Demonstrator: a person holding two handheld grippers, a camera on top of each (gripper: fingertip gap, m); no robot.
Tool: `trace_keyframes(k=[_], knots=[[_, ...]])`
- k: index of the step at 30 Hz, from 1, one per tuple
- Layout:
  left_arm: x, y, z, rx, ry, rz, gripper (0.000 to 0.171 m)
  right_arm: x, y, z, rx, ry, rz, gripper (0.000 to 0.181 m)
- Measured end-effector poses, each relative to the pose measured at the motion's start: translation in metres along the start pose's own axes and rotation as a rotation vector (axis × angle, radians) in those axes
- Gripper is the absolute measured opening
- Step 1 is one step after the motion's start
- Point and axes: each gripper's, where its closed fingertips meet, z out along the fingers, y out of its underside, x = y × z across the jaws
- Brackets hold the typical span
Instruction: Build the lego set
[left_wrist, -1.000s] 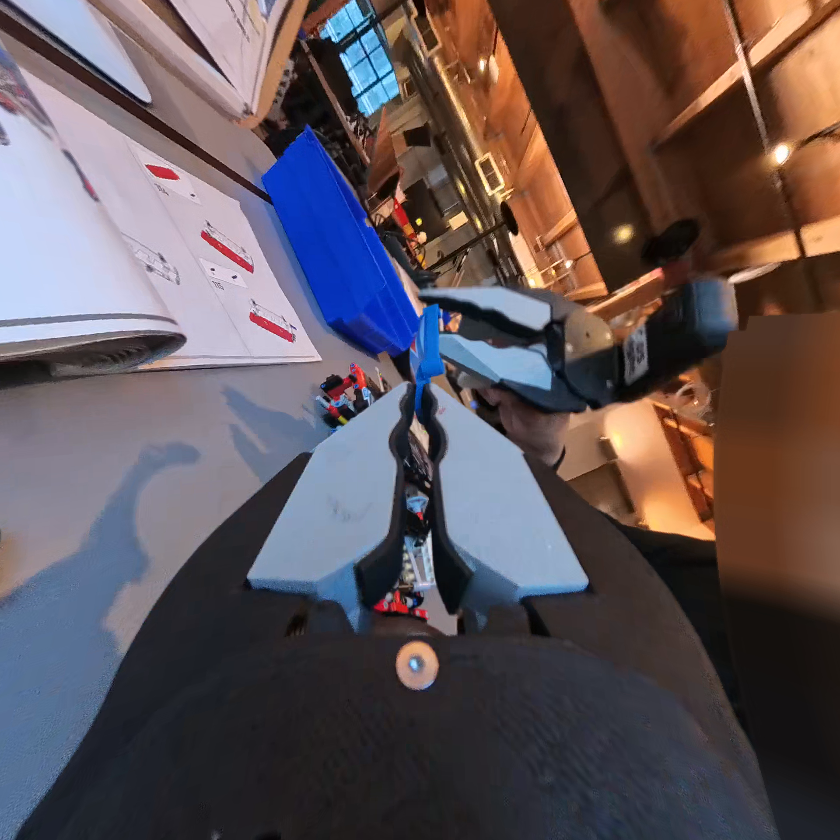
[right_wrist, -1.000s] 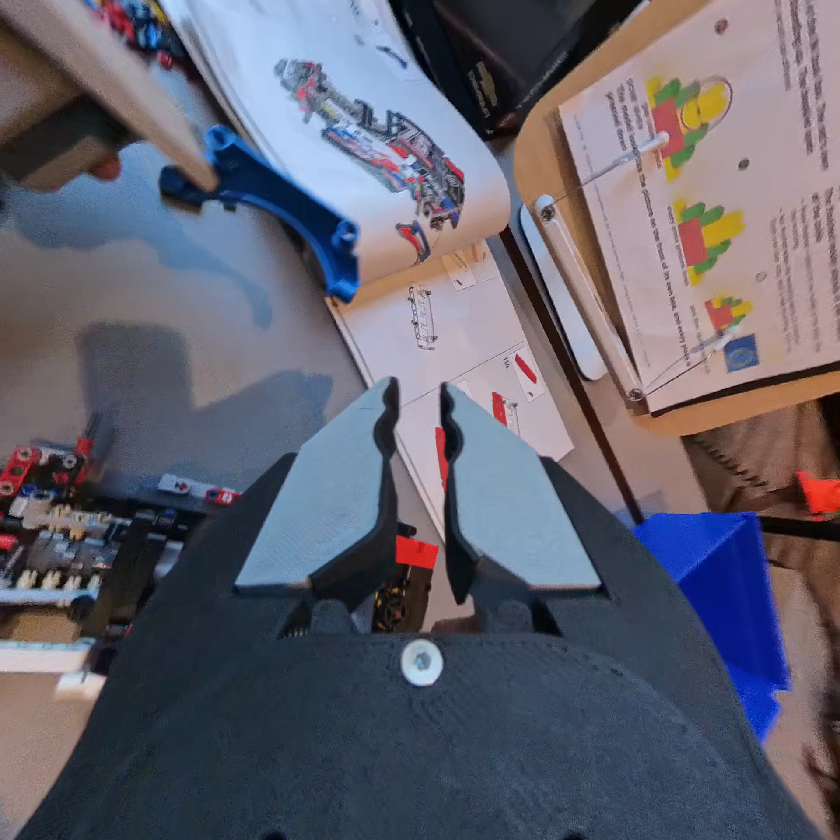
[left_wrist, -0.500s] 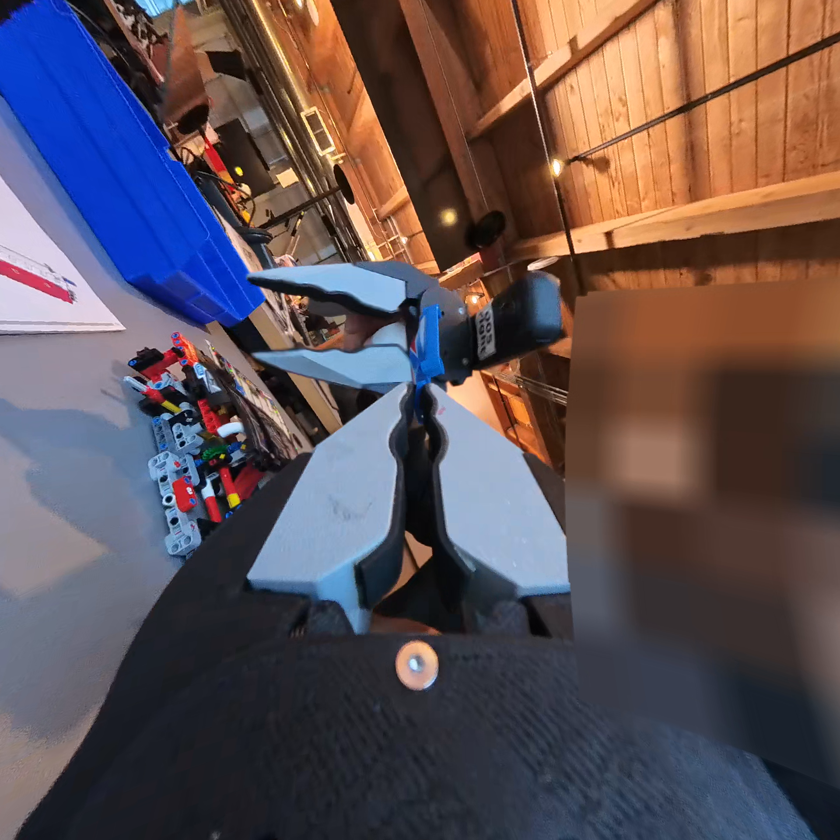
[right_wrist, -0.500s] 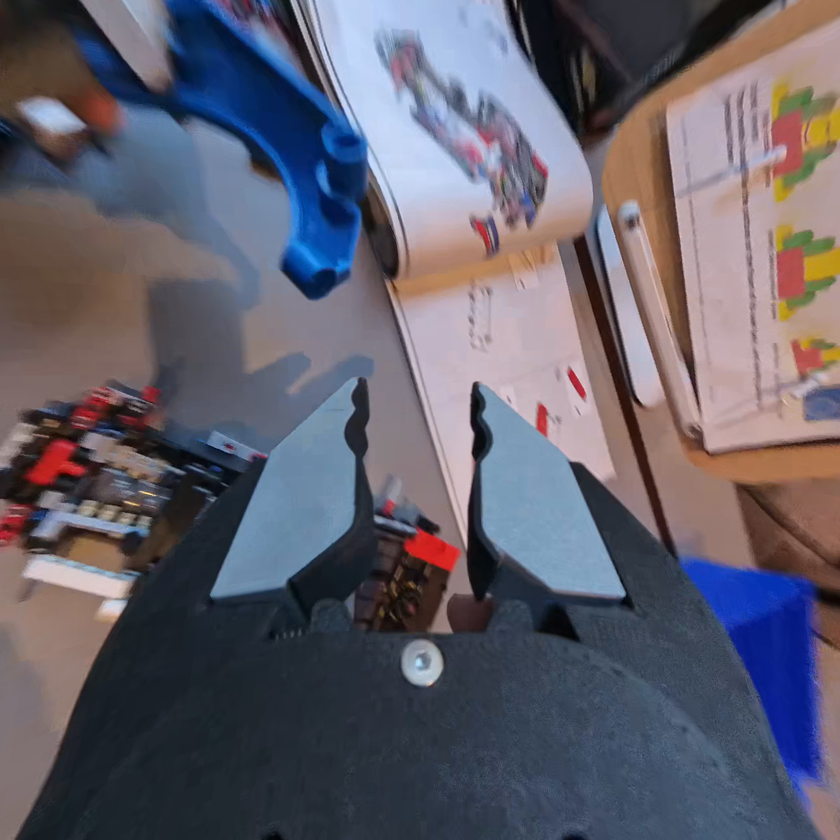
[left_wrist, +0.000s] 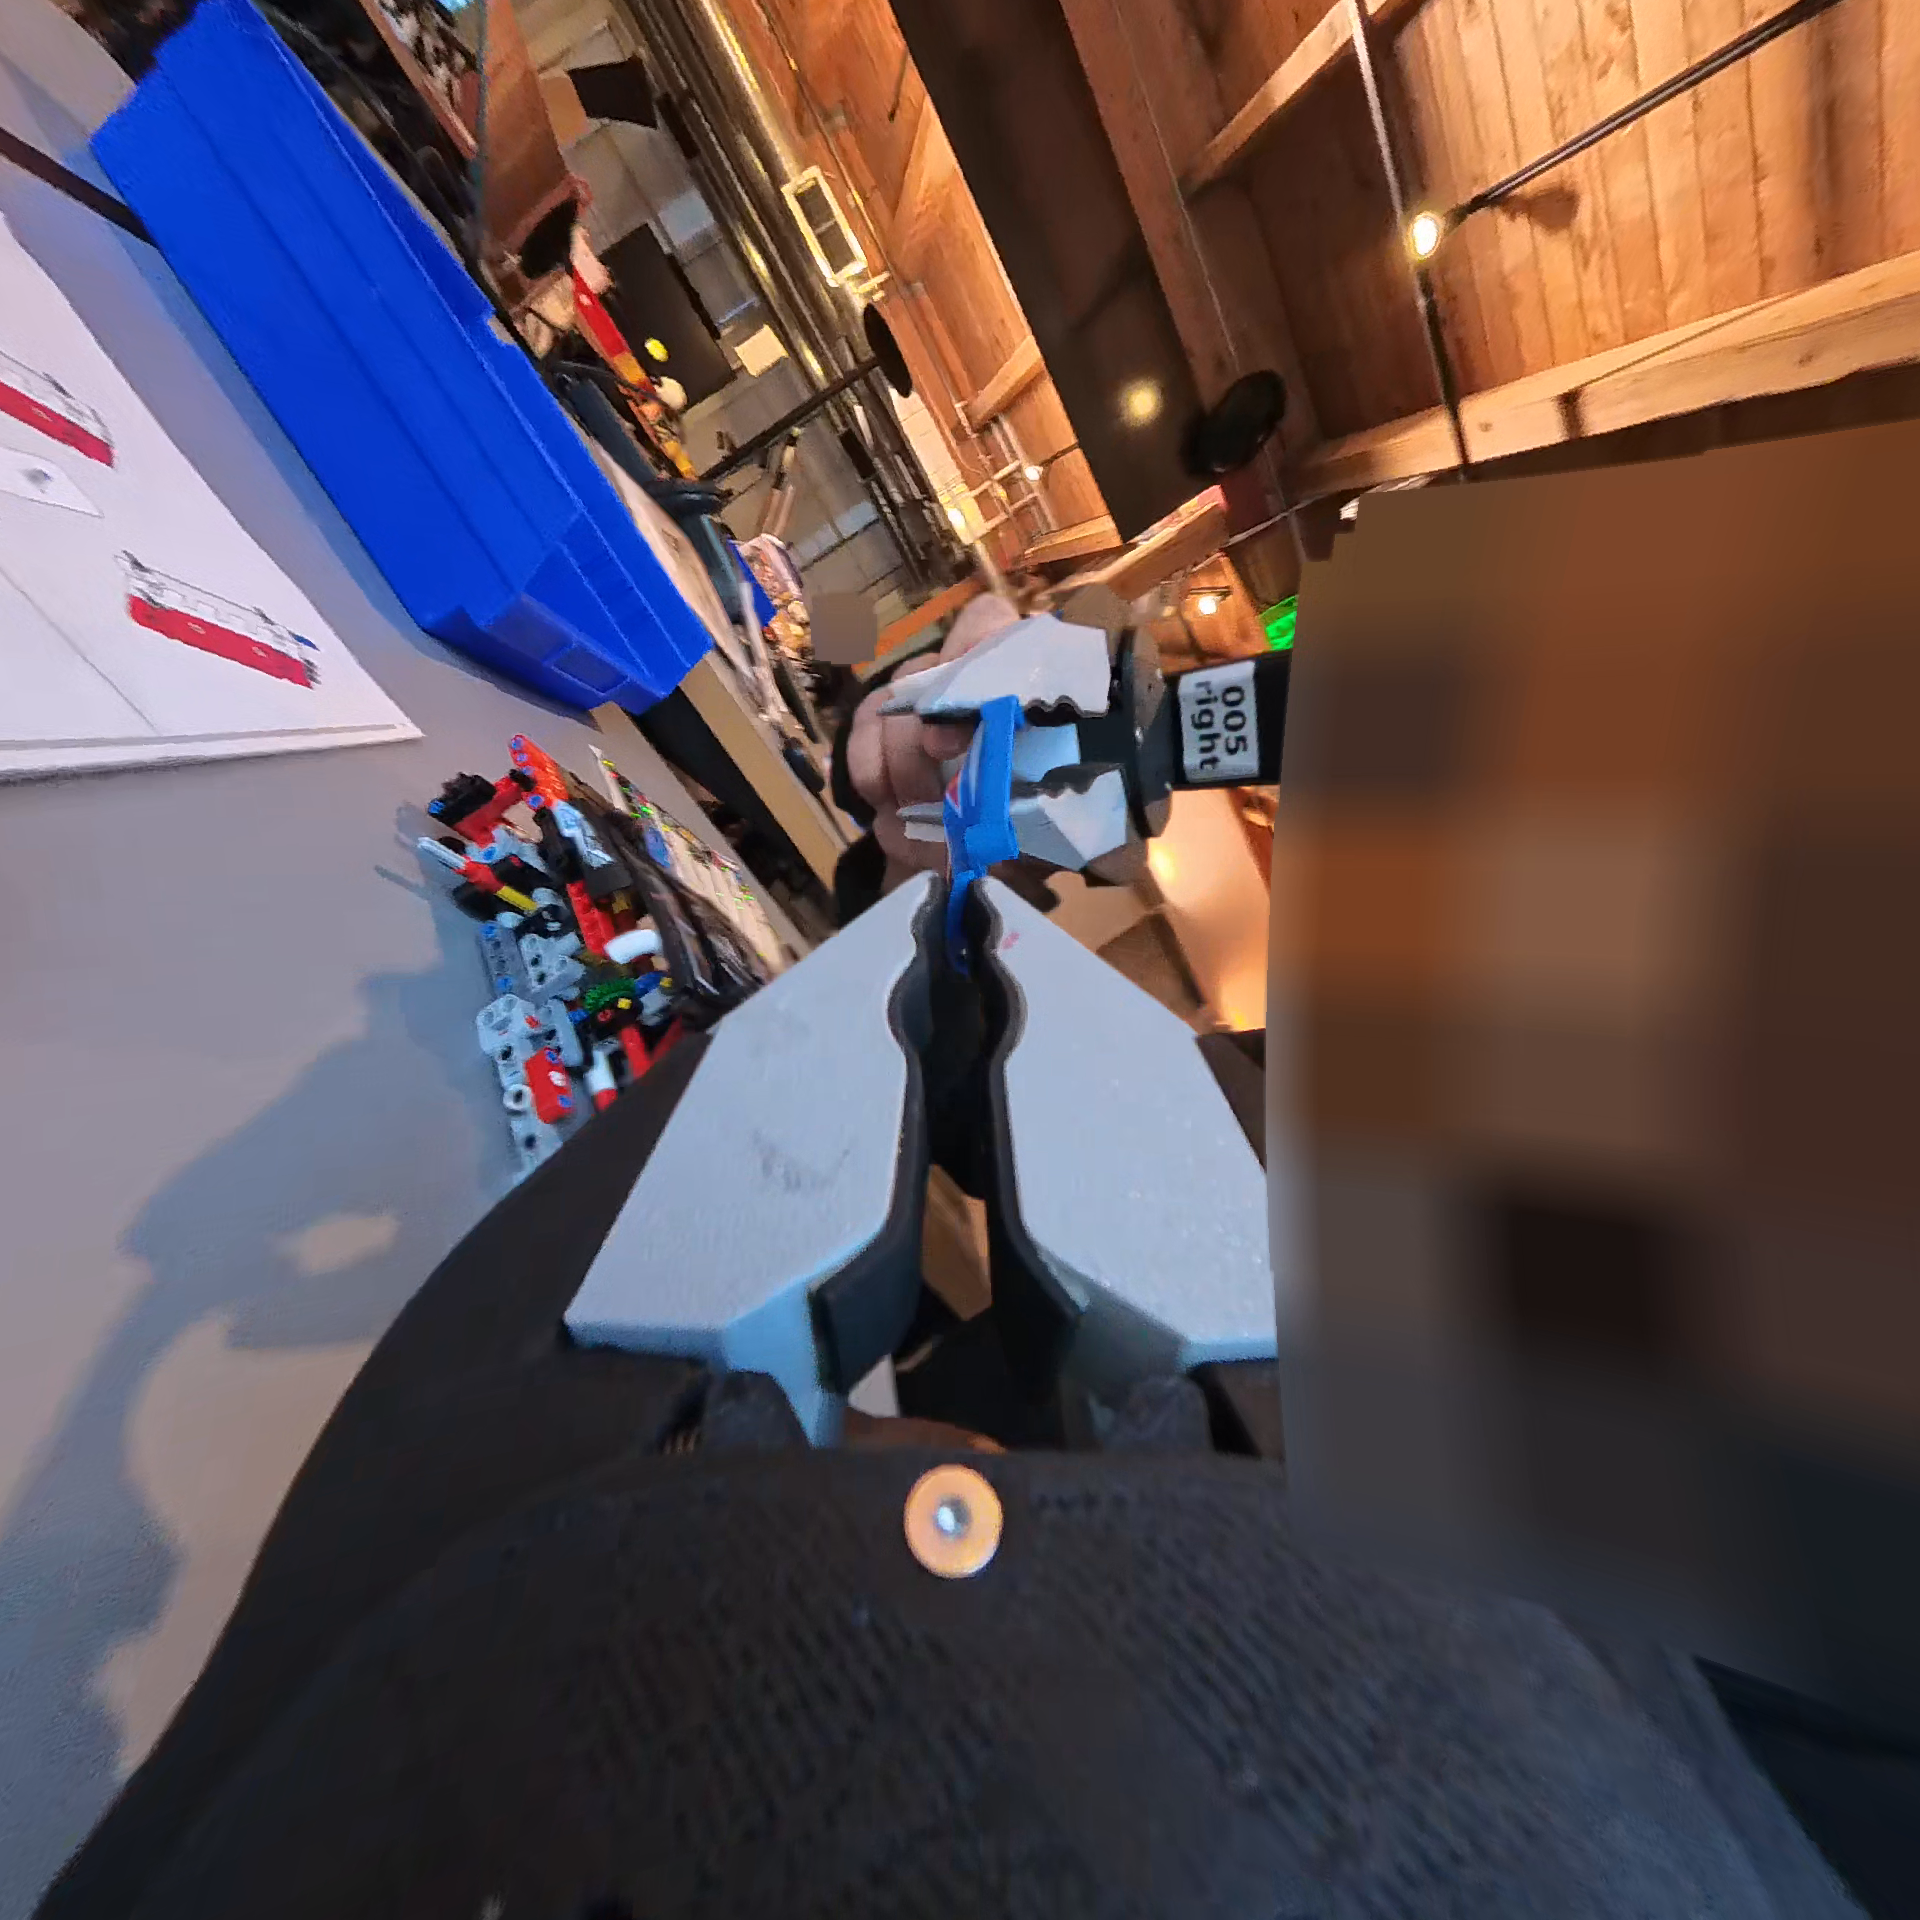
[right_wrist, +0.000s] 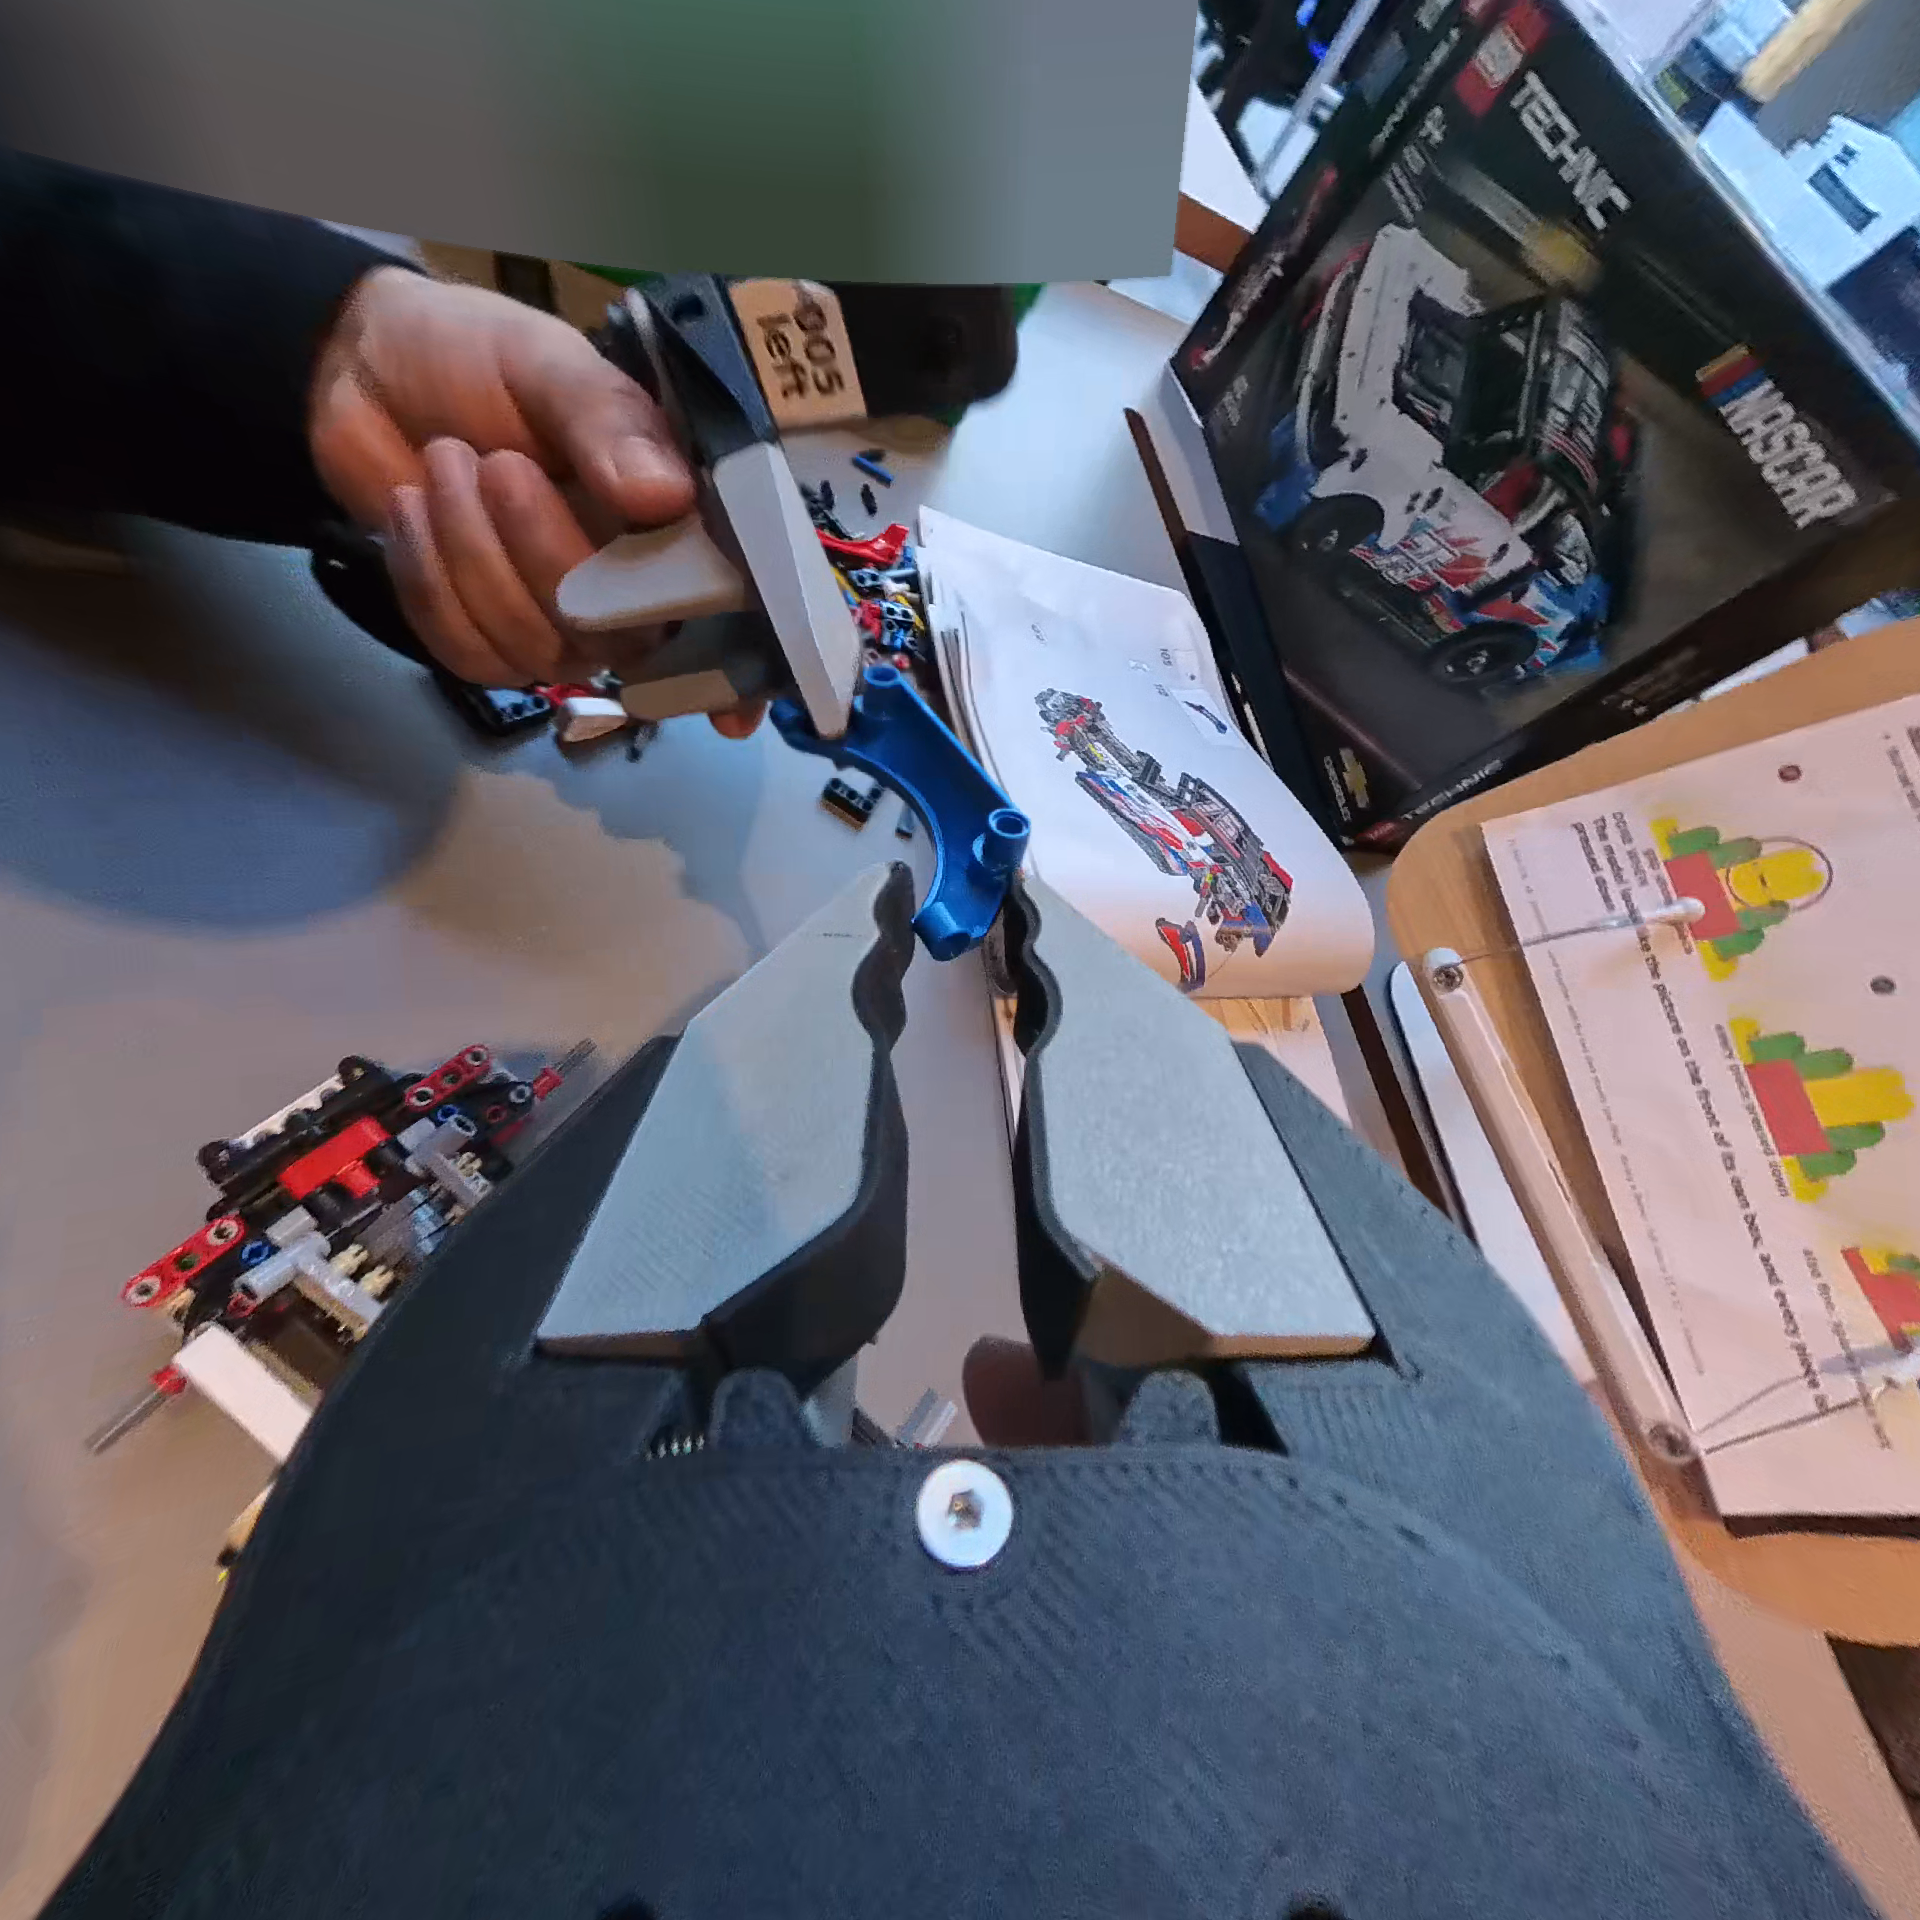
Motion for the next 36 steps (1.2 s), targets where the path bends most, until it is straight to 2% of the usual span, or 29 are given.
trace_keyframes(k=[1,2,3,5,6,9,15,17,18,20,21,24,27,31,36], knots=[[-0.001,-0.002,-0.001,0.003,-0.032,0.046,0.0,0.002,0.003,0.002,-0.001,0.024,0.012,0.015],[-0.001,-0.006,-0.003,0.008,-0.08,0.109,0.0,0.005,0.005,0.003,0.004,0.061,0.013,0.015],[-0.004,-0.01,-0.007,0.01,-0.148,0.195,0.009,0.008,0.007,0.003,0.009,0.102,0.007,0.014],[-0.015,-0.018,-0.017,-0.018,-0.347,0.424,0.043,0.012,0.009,0.002,0.02,0.155,0.001,0.014],[-0.017,-0.02,-0.021,-0.041,-0.427,0.554,0.049,0.012,0.01,0.001,0.026,0.162,0.004,0.014],[-0.023,-0.019,-0.023,-0.118,-0.623,0.913,0.05,0.015,0.013,0.0,0.02,0.175,0.012,0.015],[-0.036,-0.002,-0.006,-0.237,-0.789,1.33,0.048,0.012,0.014,0.001,0.075,0.122,0.095,0.015],[-0.036,0.003,-0.003,-0.246,-0.773,1.353,0.04,0.013,0.017,-0.002,0.089,0.12,0.108,0.015],[-0.042,-0.002,-0.008,-0.259,-0.835,1.349,0.037,0.018,0.018,-0.007,0.098,0.137,0.109,0.014],[-0.057,-0.012,-0.024,-0.289,-0.944,1.281,0.043,0.03,0.017,-0.024,0.161,0.153,0.129,0.015],[-0.065,-0.011,-0.03,-0.304,-0.947,1.208,0.046,0.037,0.013,-0.033,0.21,0.15,0.14,0.014],[-0.083,-0.006,-0.042,-0.321,-0.955,1.043,0.039,0.08,0.001,-0.056,0.313,0.217,0.119,0.014],[-0.097,-0.005,-0.046,-0.332,-1.007,0.997,0.038,0.129,-0.012,-0.063,0.33,0.277,0.076,0.014],[-0.108,-0.003,-0.049,-0.329,-1.041,0.975,0.038,0.162,-0.013,-0.049,0.31,0.27,0.048,0.014],[-0.117,-0.005,-0.055,-0.328,-1.086,0.965,0.037,0.136,0.043,0.003,0.193,0.121,0.076,0.015]])
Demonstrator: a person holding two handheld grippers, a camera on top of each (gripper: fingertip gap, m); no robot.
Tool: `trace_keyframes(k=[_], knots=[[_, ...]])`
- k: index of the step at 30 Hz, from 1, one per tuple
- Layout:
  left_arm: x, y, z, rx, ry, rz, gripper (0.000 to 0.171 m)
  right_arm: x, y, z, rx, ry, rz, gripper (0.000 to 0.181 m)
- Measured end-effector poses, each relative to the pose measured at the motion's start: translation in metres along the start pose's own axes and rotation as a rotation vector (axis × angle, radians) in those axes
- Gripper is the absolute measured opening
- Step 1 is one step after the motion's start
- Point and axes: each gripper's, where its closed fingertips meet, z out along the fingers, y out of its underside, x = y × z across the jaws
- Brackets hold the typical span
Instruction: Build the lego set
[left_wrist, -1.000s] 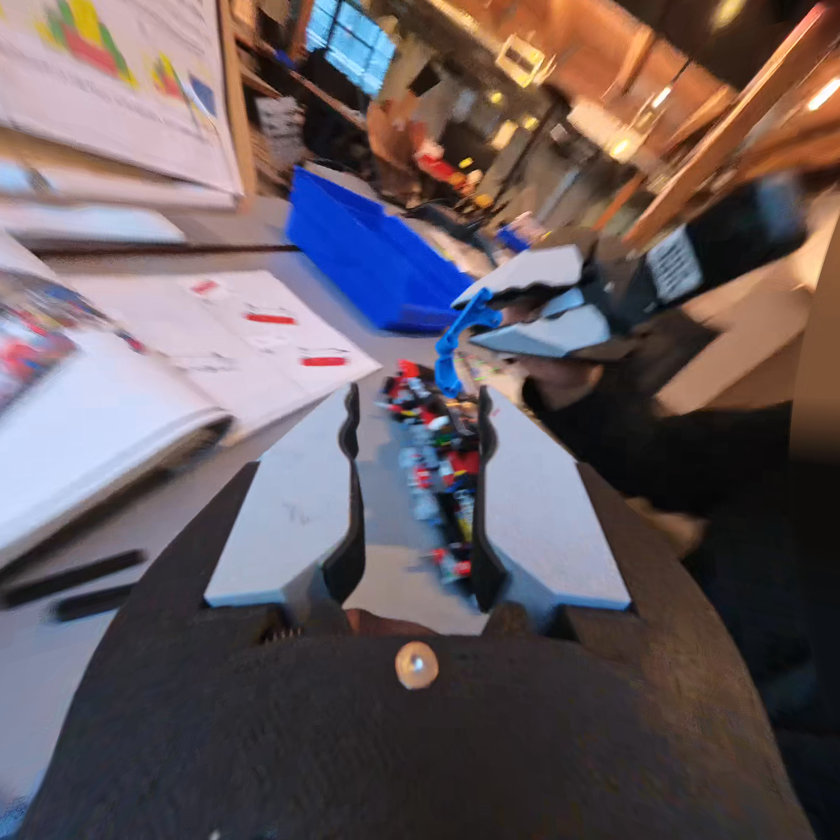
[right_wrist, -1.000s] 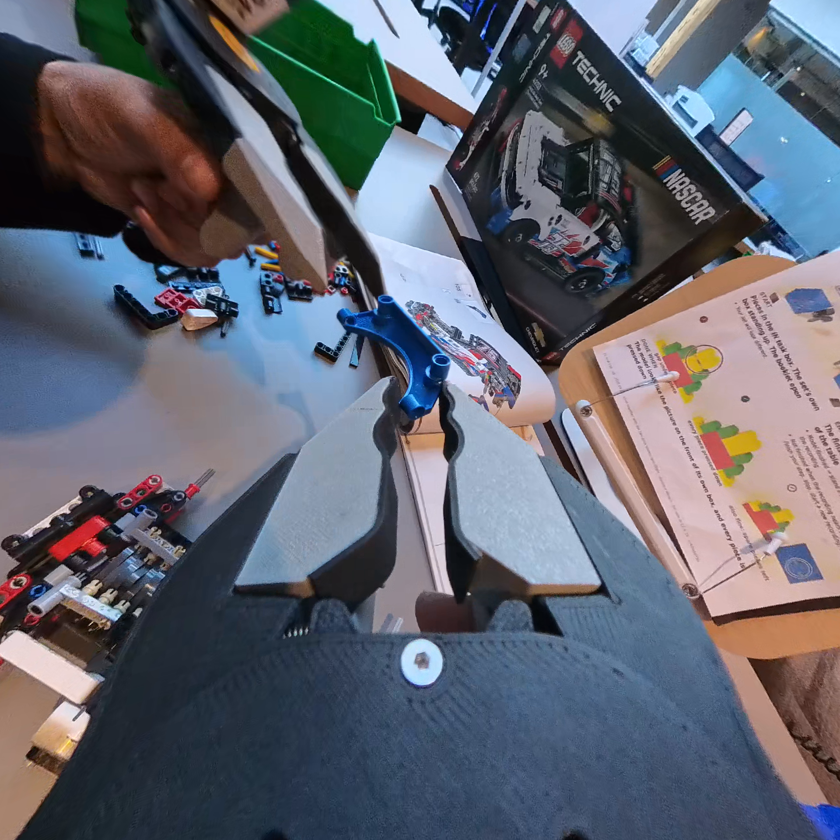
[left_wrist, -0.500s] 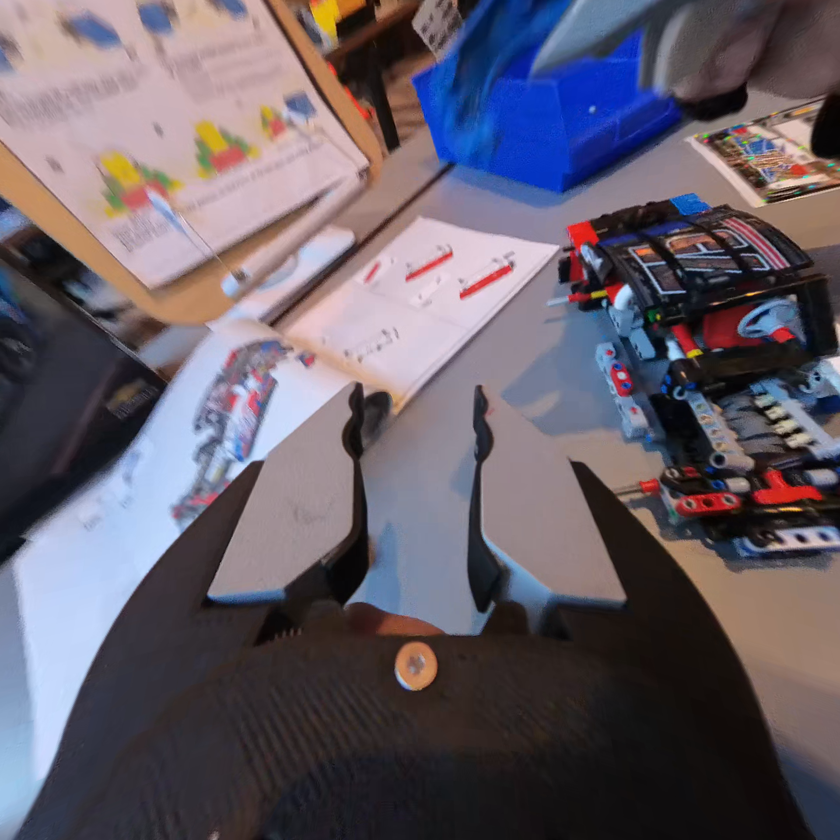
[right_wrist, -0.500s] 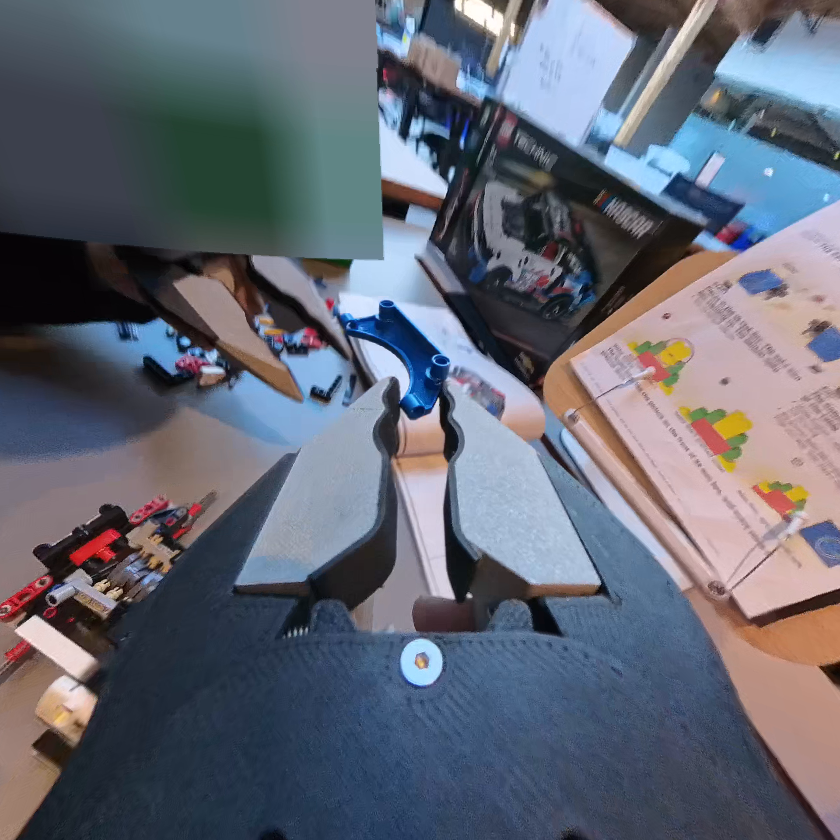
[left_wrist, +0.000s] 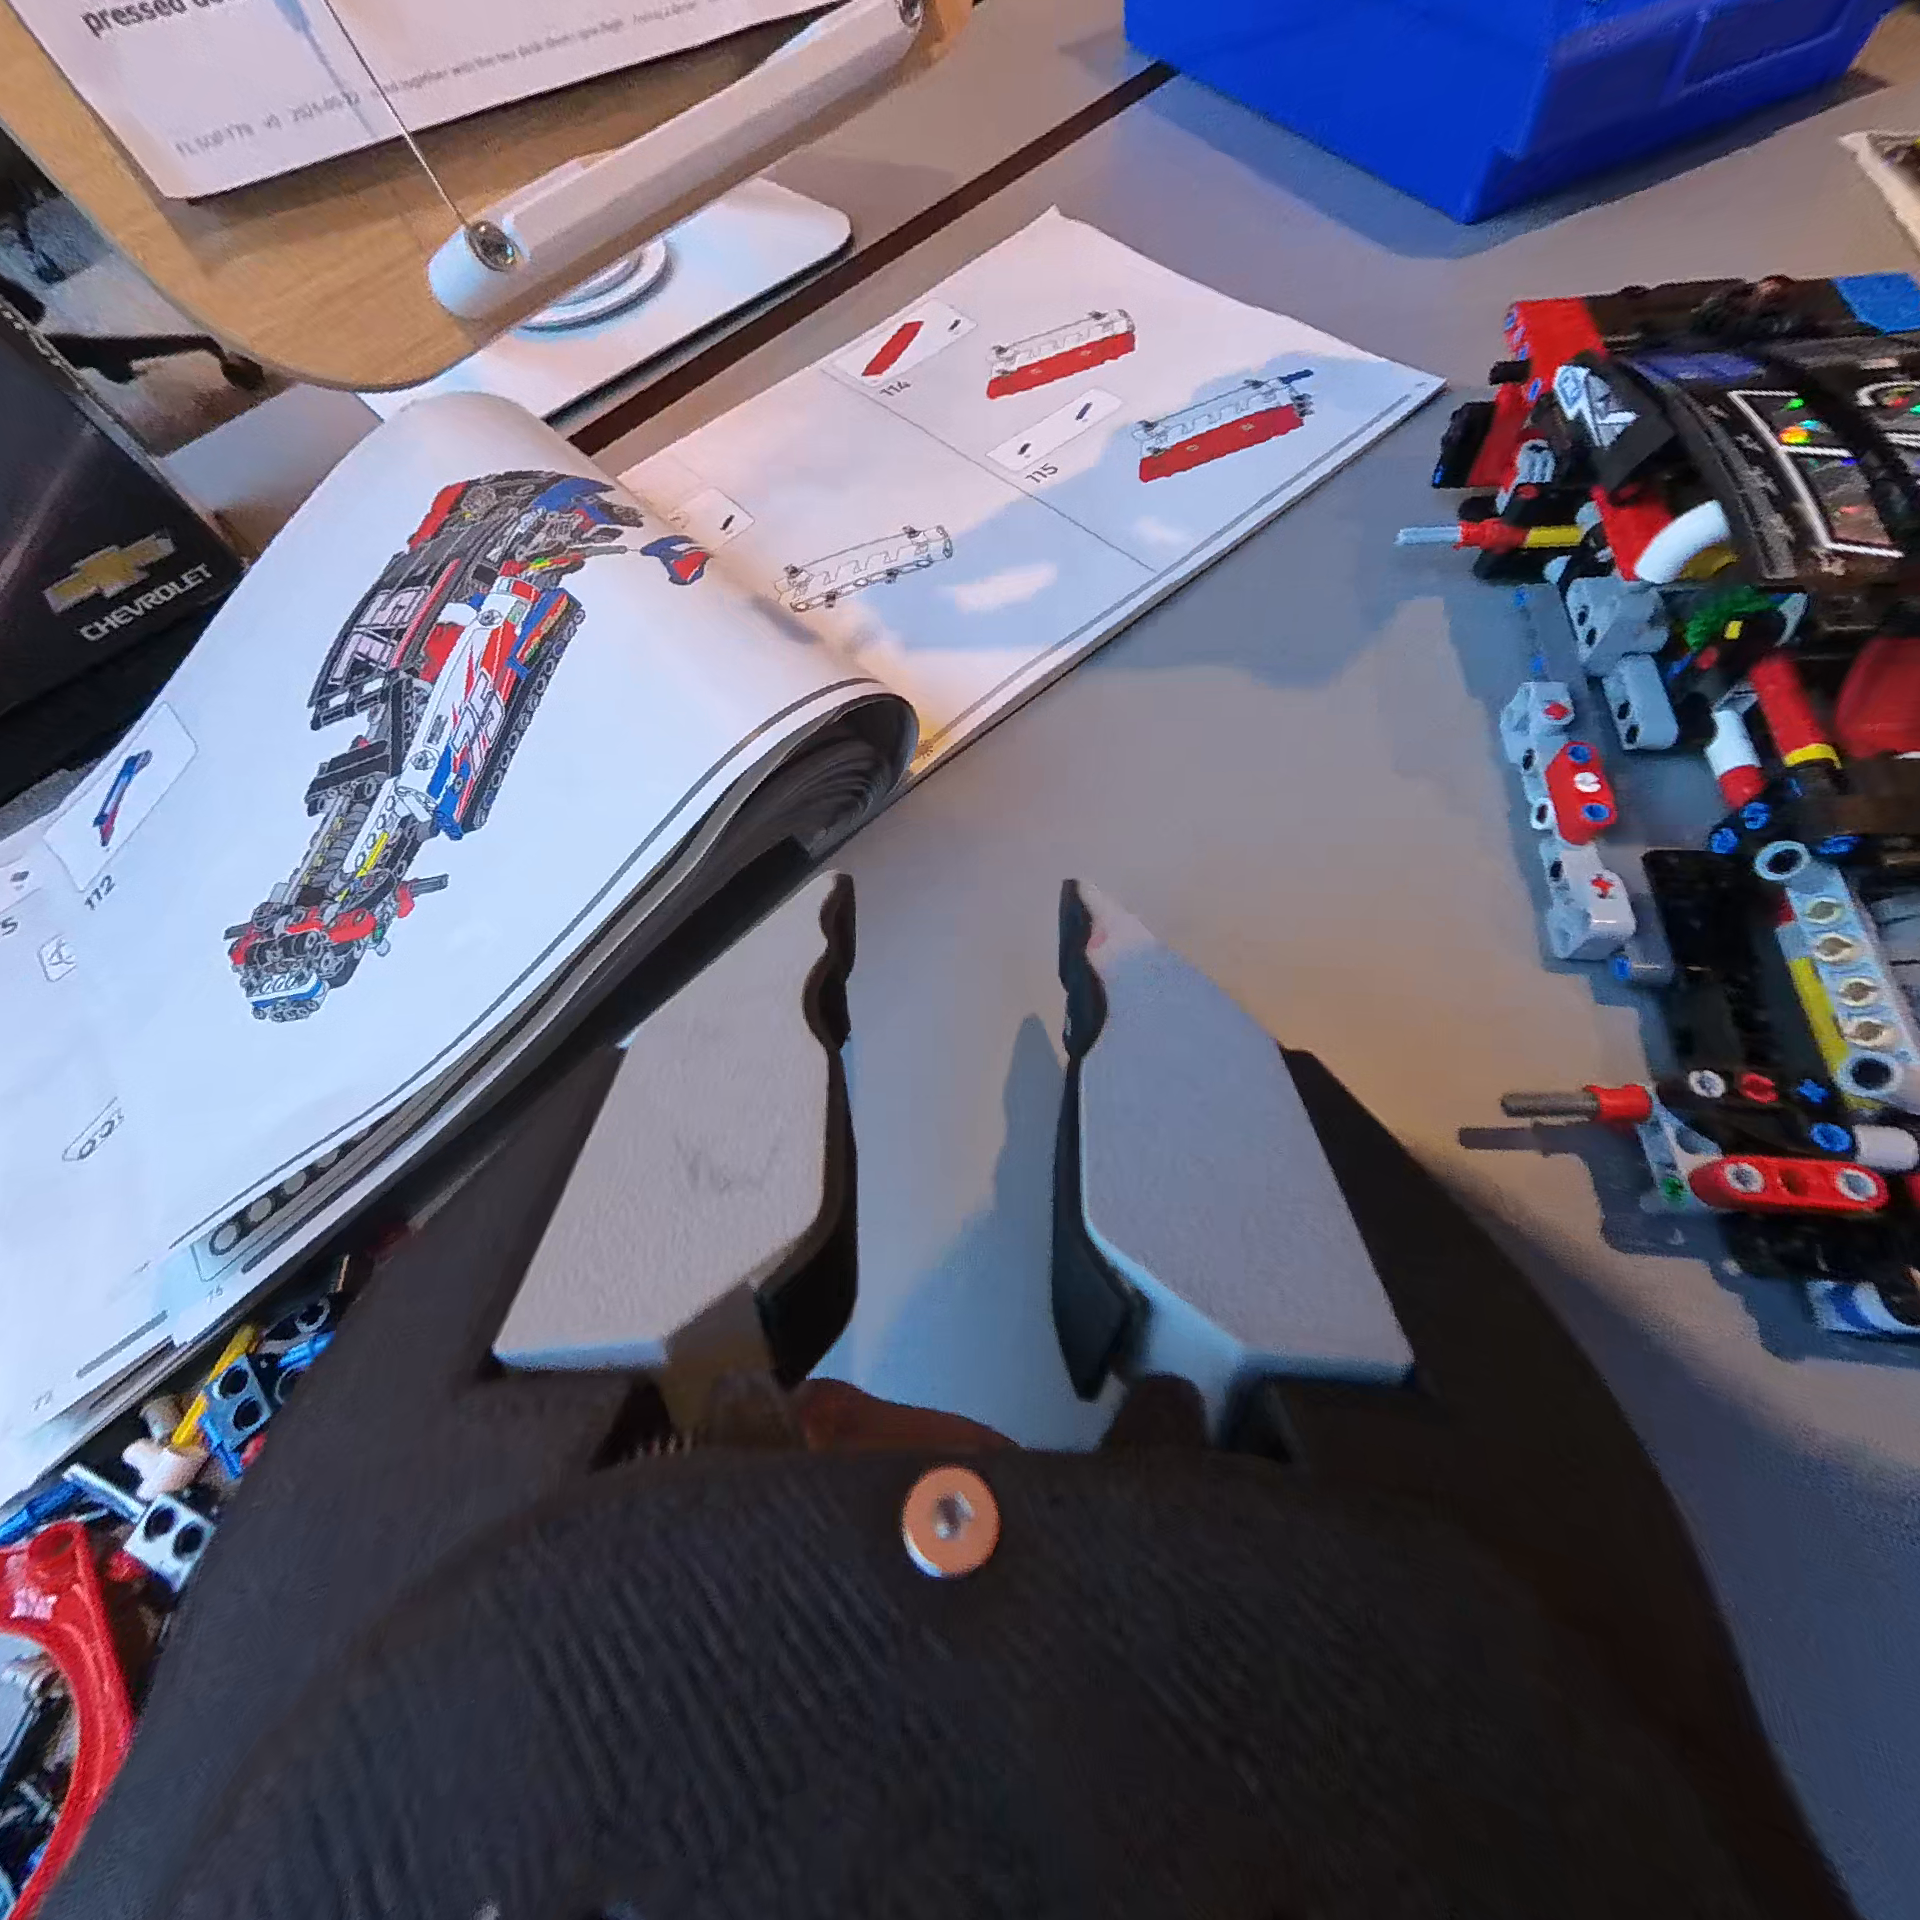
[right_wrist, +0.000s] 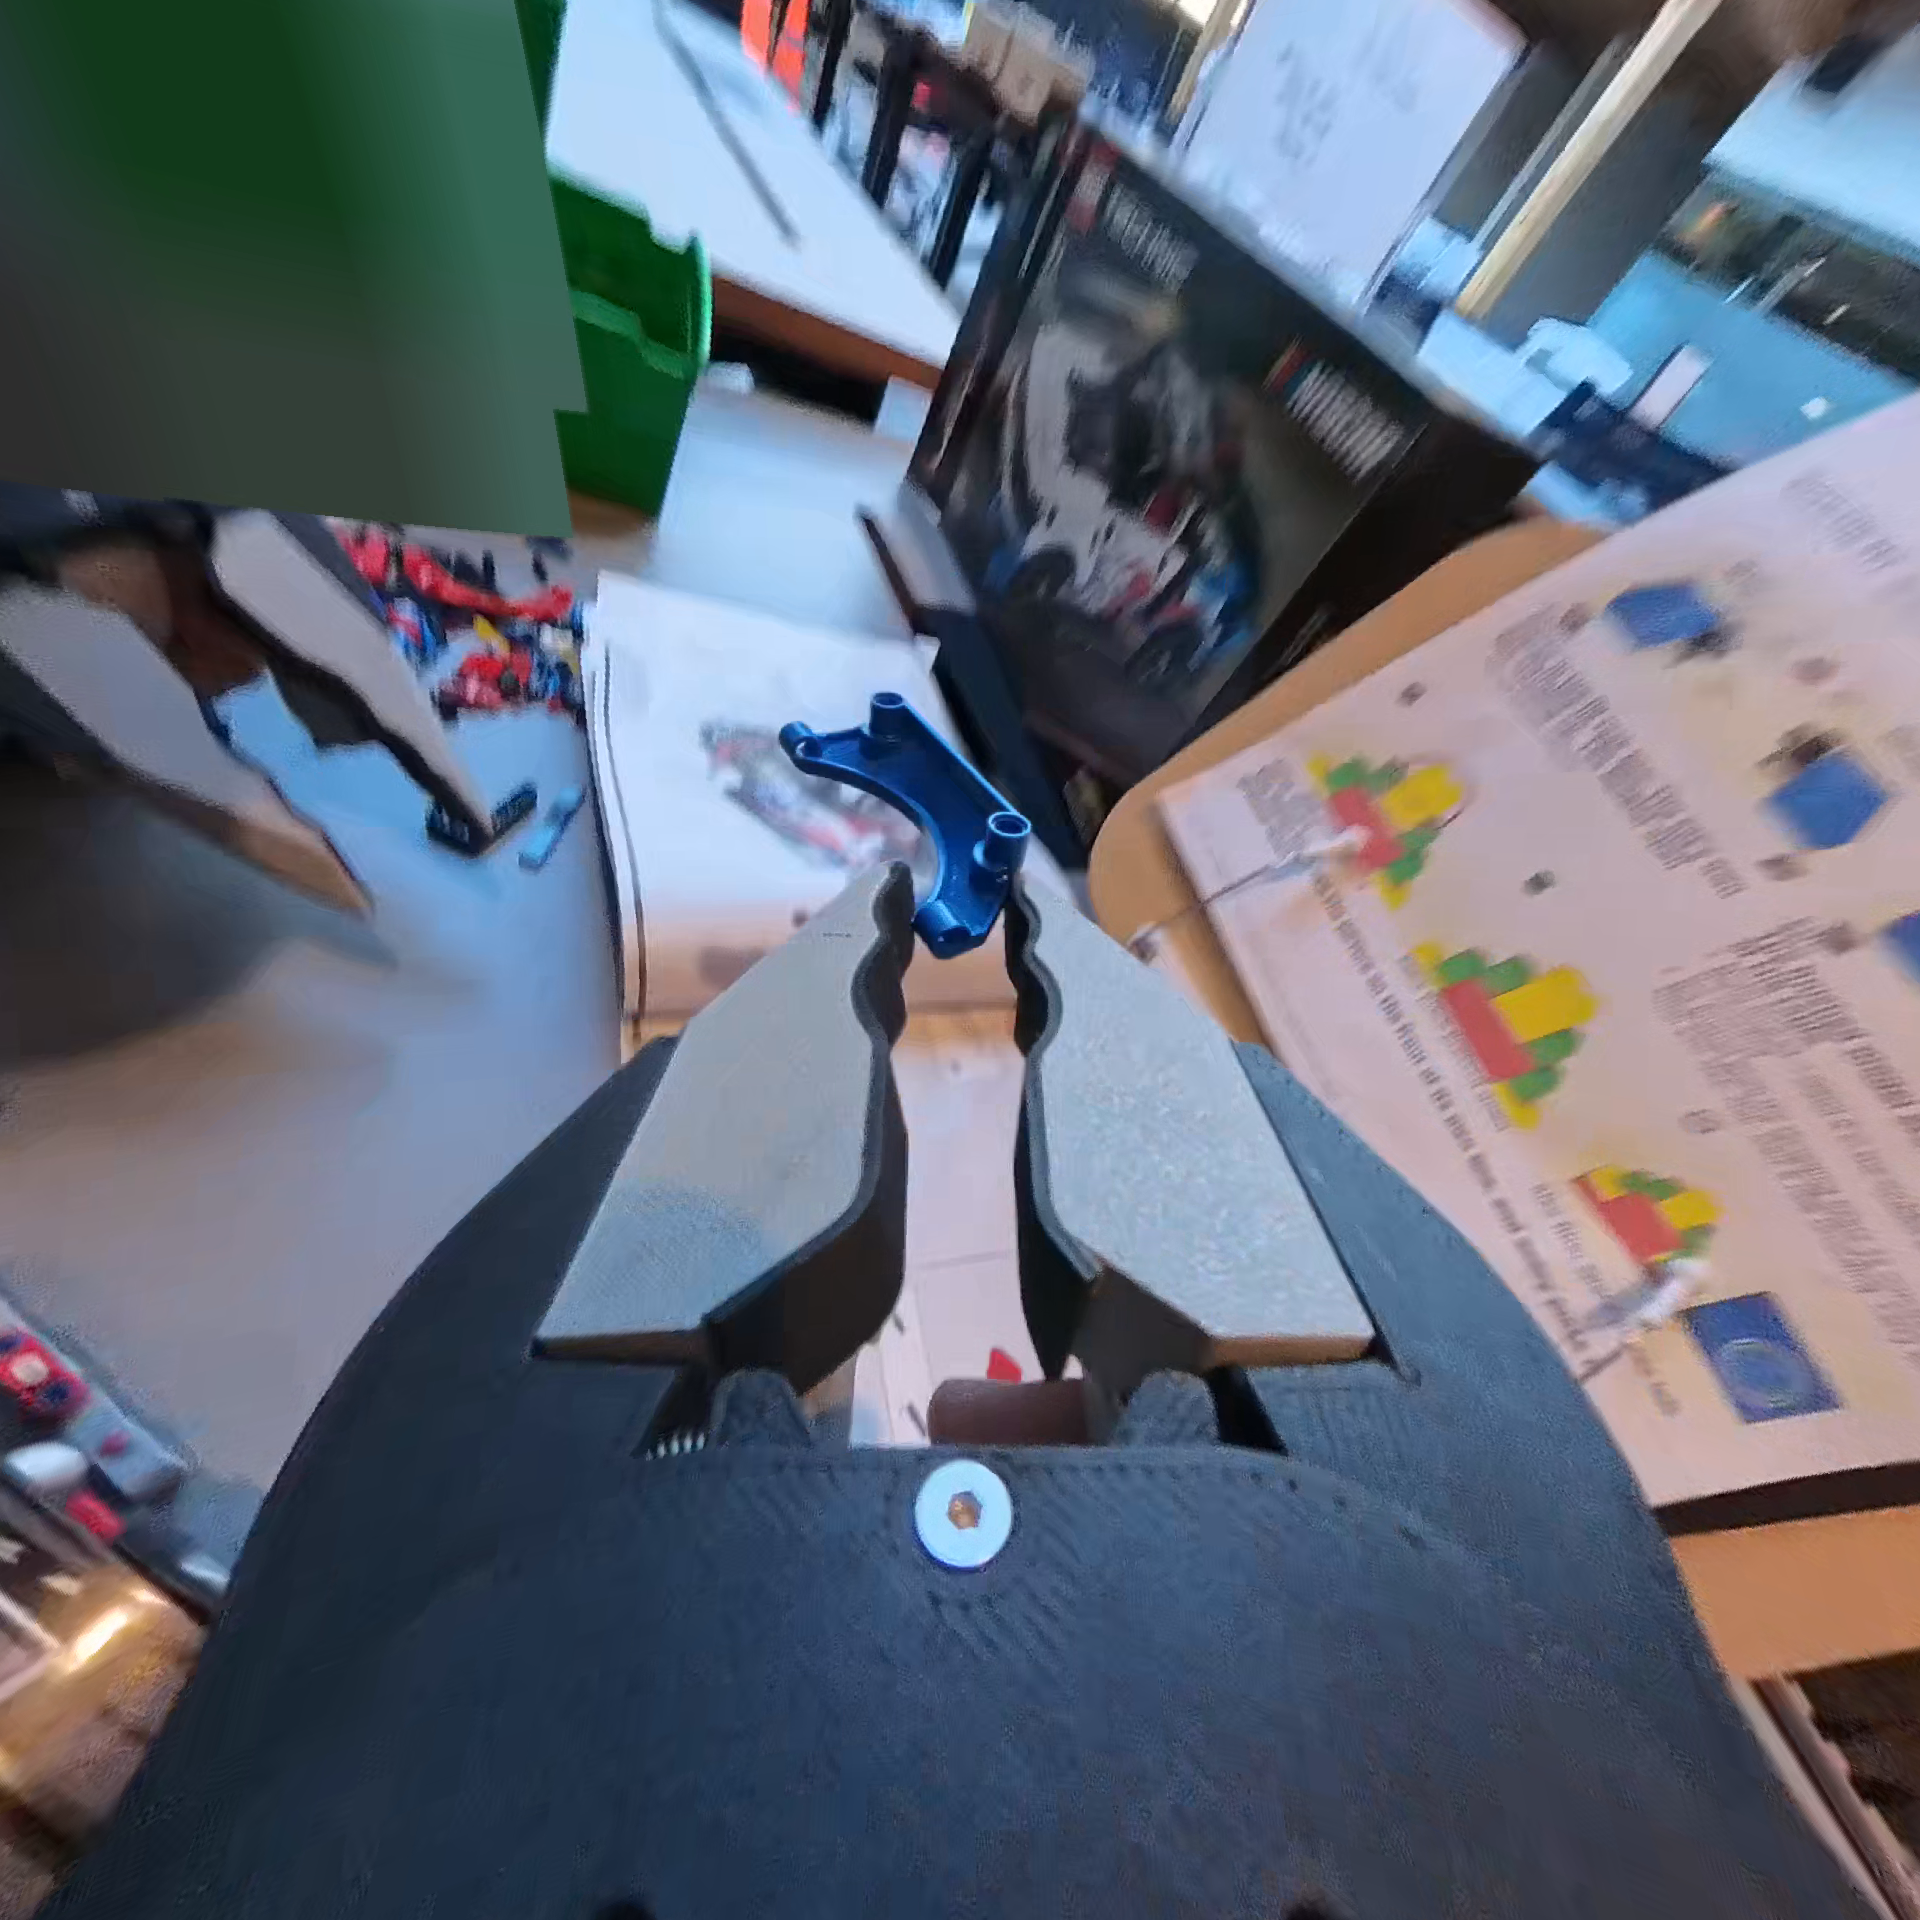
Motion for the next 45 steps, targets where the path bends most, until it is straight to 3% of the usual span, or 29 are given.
trace_keyframes(k=[4,11,14,17,20,24,31,34,40,45], knots=[[-0.006,0.006,0.003,-0.025,-0.012,-0.05,0.035,-0.007,0.042,0.046,-0.157,-0.079,-0.025,0.014],[-0.009,0.005,0.002,-0.018,-0.028,-0.057,0.034,0.0,0.018,0.176,-0.226,-0.166,-0.05,0.015],[-0.014,0.006,0.001,-0.019,-0.037,-0.069,0.034,0.002,0.033,0.231,-0.324,-0.166,-0.086,0.015],[-0.017,0.006,-0.001,-0.015,-0.038,-0.098,0.034,0.008,0.039,0.252,-0.365,-0.161,-0.034,0.015],[-0.019,0.004,-0.003,-0.011,-0.051,-0.09,0.035,0.02,0.02,0.23,-0.29,-0.153,0.057,0.015],[-0.019,0.002,-0.006,-0.003,-0.054,-0.084,0.035,0.023,0.007,0.155,-0.229,-0.165,0.174,0.015],[-0.016,0.003,-0.004,-0.015,-0.068,-0.053,0.036,-0.018,0.038,0.012,-0.256,-0.097,0.233,0.015],[-0.017,0.004,-0.003,-0.021,-0.088,-0.016,0.036,-0.039,0.051,-0.032,-0.21,-0.029,0.262,0.014],[-0.024,-0.002,0.001,-0.008,-0.12,-0.001,0.036,-0.056,0.083,-0.062,-0.149,0.005,0.406,0.015],[-0.025,-0.005,0.006,-0.007,-0.118,-0.019,0.035,-0.055,0.08,-0.073,-0.08,0.008,0.424,0.014]])
